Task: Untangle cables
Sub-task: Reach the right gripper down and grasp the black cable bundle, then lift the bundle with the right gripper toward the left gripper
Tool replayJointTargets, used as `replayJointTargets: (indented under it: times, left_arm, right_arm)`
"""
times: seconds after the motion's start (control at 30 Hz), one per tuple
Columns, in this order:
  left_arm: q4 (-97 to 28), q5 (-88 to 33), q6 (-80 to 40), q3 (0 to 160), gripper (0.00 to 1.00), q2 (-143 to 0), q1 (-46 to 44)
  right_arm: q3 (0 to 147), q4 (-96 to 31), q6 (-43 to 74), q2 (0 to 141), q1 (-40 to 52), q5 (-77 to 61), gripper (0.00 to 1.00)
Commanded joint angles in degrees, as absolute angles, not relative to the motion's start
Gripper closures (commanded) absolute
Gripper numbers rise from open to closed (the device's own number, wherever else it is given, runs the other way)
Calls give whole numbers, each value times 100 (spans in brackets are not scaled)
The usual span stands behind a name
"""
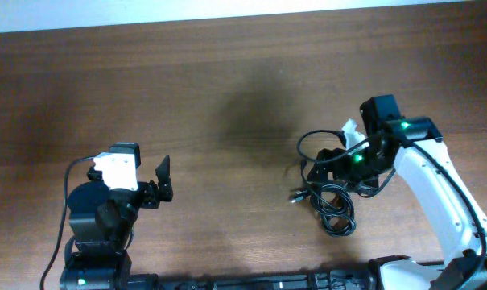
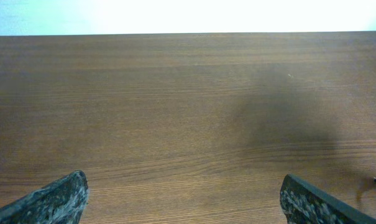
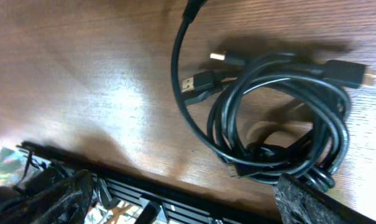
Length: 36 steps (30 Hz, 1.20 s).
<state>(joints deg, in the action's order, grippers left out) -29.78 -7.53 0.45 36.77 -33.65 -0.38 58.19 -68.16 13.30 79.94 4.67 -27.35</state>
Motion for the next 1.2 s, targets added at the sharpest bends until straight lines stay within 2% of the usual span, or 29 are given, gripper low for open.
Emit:
replayJointTargets:
  times: [0.0, 0.17, 0.3, 0.43, 0.5, 0.6, 0.67, 0.7, 0.73, 0.8, 0.87, 0.93, 1.0, 1.1, 1.17]
  left_arm:
    - [-2963, -812, 134, 3763, 1, -3354, -10]
    - [-2958, -773, 132, 3760, 1, -3354, -10]
    - [-2943, -773, 134, 3760, 1, -3354, -10]
    - [-2768, -775, 134, 3760, 1, -3417, -10]
    - [-2768, -773, 134, 3760, 1, -3527, -10]
    - [-2753, -773, 132, 3760, 1, -3708, -10]
    - [-2751, -773, 132, 3760, 1, -3822, -10]
    - [-2751, -773, 134, 3760, 1, -3830, -10]
    - [-2738, -773, 134, 3760, 1, -3830, -10]
    - [-2700, -773, 134, 3760, 1, -3830, -10]
    - [-2689, -926, 130, 3760, 1, -3830, -10]
    - [-2598, -2075, 130, 3760, 1, -3830, -10]
    - [-2580, -2899, 130, 3760, 1, -3830, -10]
    - [-2578, -3188, 130, 3760, 1, -3830, -10]
    - [-2578, -3242, 128, 3760, 1, -3830, -10]
  right_arm:
    - [5583, -6552, 1297, 8020, 683, -2764, 6]
    - [5207, -6294, 1229, 8020, 685, -2158, 7]
    - [4136, -5177, 1120, 8020, 685, -2394, 7]
    - [3822, -4915, 1096, 8020, 685, -2700, 15]
    - [3673, -4501, 1103, 8020, 685, -2703, 27]
    - [3514, -4014, 1146, 8020, 685, -2746, 30]
    - [3376, -3743, 1144, 8023, 685, -2917, 45]
    - [3363, -3568, 1144, 8023, 687, -3094, 65]
    - [3363, -3439, 1149, 8023, 714, -3181, 79]
    - [3365, -3072, 1293, 8023, 871, -3326, 96]
    - [3371, -1927, 1769, 8020, 1094, -3898, 96]
    - [3382, -191, 2248, 8020, 1323, -4482, 96]
    - [3382, 1586, 2303, 8020, 1520, -5133, 96]
    - [3382, 3332, 2307, 8020, 1577, -5203, 96]
    - [3380, 4394, 3822, 8020, 1573, -4786, 96]
